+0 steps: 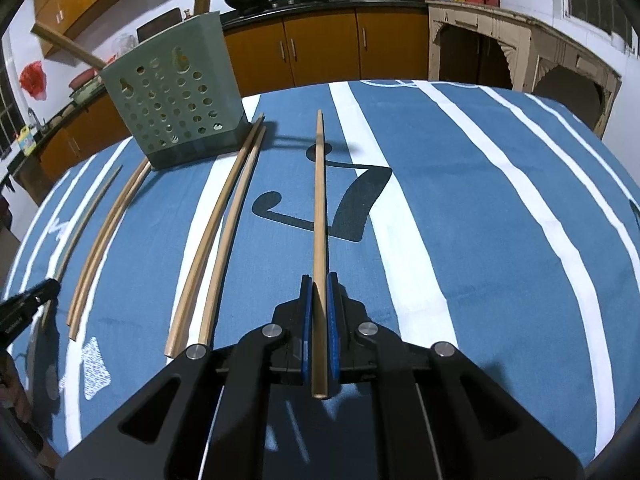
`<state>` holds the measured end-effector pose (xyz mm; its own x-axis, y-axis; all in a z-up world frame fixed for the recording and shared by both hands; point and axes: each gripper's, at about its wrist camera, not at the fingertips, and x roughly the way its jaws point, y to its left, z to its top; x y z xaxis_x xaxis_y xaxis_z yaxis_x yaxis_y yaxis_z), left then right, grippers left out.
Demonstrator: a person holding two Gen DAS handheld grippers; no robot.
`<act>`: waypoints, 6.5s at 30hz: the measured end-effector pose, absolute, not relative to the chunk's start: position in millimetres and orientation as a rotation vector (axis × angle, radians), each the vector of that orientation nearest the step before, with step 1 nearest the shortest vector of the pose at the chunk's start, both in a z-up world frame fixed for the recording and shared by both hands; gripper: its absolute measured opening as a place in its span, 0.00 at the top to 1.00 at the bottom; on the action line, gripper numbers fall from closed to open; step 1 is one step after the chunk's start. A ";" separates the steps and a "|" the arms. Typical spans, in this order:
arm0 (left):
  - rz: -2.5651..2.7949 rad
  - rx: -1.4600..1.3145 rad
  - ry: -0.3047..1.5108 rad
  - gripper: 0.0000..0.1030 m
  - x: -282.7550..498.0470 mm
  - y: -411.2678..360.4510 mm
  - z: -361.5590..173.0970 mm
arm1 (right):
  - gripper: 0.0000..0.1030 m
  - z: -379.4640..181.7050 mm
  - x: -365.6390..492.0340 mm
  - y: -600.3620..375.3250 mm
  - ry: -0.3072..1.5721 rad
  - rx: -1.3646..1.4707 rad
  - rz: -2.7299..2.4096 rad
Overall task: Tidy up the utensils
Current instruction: 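Close the right tool on a third chopstick while the left tool grasps another chopstick, then lift the right tool's chopstick upright while the left tool lifts its chopstick above the holder, then lower the right tool's chopstick into the green holder and open while the left tool does likewise, then close the right tool on another chopstick while the left tool grasps another chopstick, then lift the right tool's chopstick upright while the left tool raises its chopstick toward the holder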
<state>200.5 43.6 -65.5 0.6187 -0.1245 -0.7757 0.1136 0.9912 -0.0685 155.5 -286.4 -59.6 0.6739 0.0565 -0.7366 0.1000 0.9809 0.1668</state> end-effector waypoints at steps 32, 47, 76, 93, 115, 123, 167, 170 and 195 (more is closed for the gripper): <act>-0.161 -0.109 0.547 0.92 192.1 62.2 61.9 | 0.92 38.7 139.2 -303.5 0.491 0.217 -0.006; -0.212 -0.053 0.434 0.93 186.3 44.9 116.4 | 0.92 98.3 142.2 -302.8 0.344 0.219 0.044; -0.237 -0.161 0.142 0.93 249.8 -24.6 203.2 | 0.92 163.6 189.2 -269.9 0.053 0.218 0.150; -0.236 -0.151 0.253 0.91 288.1 -30.3 161.2 | 0.88 130.4 212.5 -262.5 0.182 0.219 0.171; -0.125 -0.155 0.413 0.81 195.5 42.0 94.8 | 0.84 47.5 149.6 -281.5 0.502 0.256 0.090; -0.103 -0.162 0.643 0.81 195.3 59.3 8.9 | 0.84 -26.8 154.5 -269.7 0.767 0.279 0.126; -0.165 -0.011 0.898 0.92 232.2 0.1 -64.4 | 0.93 -59.9 167.7 -285.9 0.842 0.193 -0.032; -0.107 -0.053 0.900 0.92 233.9 22.7 -63.6 | 0.93 -60.0 167.9 -286.1 0.842 0.191 -0.033; -0.106 -0.043 0.883 0.83 226.6 29.4 -64.4 | 0.91 -59.5 170.9 -268.0 0.853 0.124 0.025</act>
<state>226.6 29.4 -64.4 0.6297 -0.1105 -0.7689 0.0753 0.9939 -0.0812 170.9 -268.0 -59.5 0.6581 0.0713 -0.7495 0.0280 0.9925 0.1190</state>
